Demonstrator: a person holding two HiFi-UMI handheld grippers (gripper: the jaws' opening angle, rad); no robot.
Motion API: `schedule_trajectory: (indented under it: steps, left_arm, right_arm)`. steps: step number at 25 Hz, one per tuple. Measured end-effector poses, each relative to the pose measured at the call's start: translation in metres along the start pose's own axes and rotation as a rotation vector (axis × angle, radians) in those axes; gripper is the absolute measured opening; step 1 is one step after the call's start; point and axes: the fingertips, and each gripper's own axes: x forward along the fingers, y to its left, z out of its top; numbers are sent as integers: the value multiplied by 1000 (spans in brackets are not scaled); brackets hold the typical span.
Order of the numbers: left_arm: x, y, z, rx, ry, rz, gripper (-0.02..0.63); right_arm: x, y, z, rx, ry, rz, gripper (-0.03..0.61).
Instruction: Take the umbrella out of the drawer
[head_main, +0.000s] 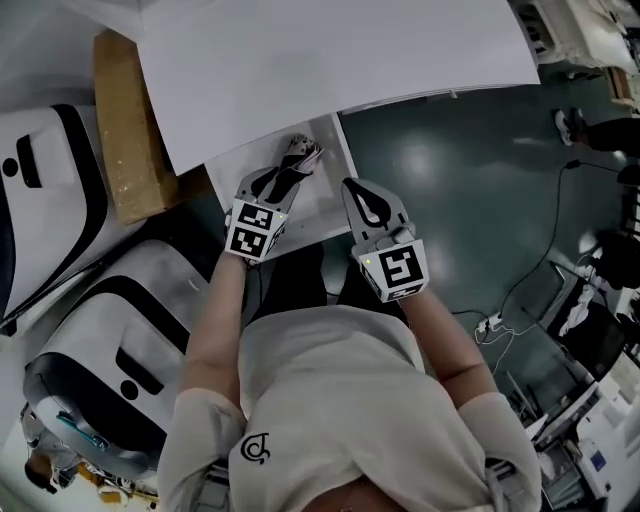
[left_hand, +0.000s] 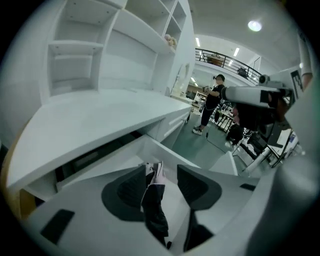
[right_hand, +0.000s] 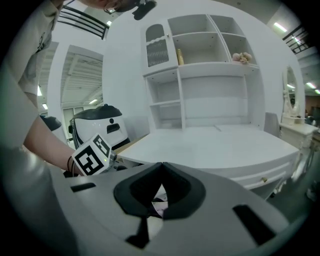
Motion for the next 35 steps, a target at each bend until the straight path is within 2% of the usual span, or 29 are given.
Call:
schedule_trajectory:
  steps: [2, 5, 9, 15, 19, 26, 31, 35]
  left_arm:
    - [22, 2, -13, -11, 55, -34, 250]
    - [50, 8, -31, -1, 128, -46, 321]
    - [79, 10, -48, 20, 181, -47, 354]
    - [114, 20, -70, 35, 252, -16, 387]
    - [128, 28, -72, 81, 241, 30, 387]
    - [144, 25, -86, 143, 263, 29, 383]
    - [147, 31, -87, 158, 241, 54, 345]
    - [143, 33, -87, 147, 256, 49, 302]
  right_arm:
    - [3, -7, -6, -8, 15, -16, 6]
    - [6, -22, -20, 34, 36, -55, 6]
    - [12, -36, -36, 123, 50, -100, 6]
    - [28, -38, -42, 135, 47, -90, 6]
    - [36, -36, -53, 149, 53, -81, 6]
    - [42, -44, -57, 144, 48, -95, 6]
    - [43, -48, -62, 151, 45, -108, 6]
    - [39, -48, -65, 158, 51, -118, 6]
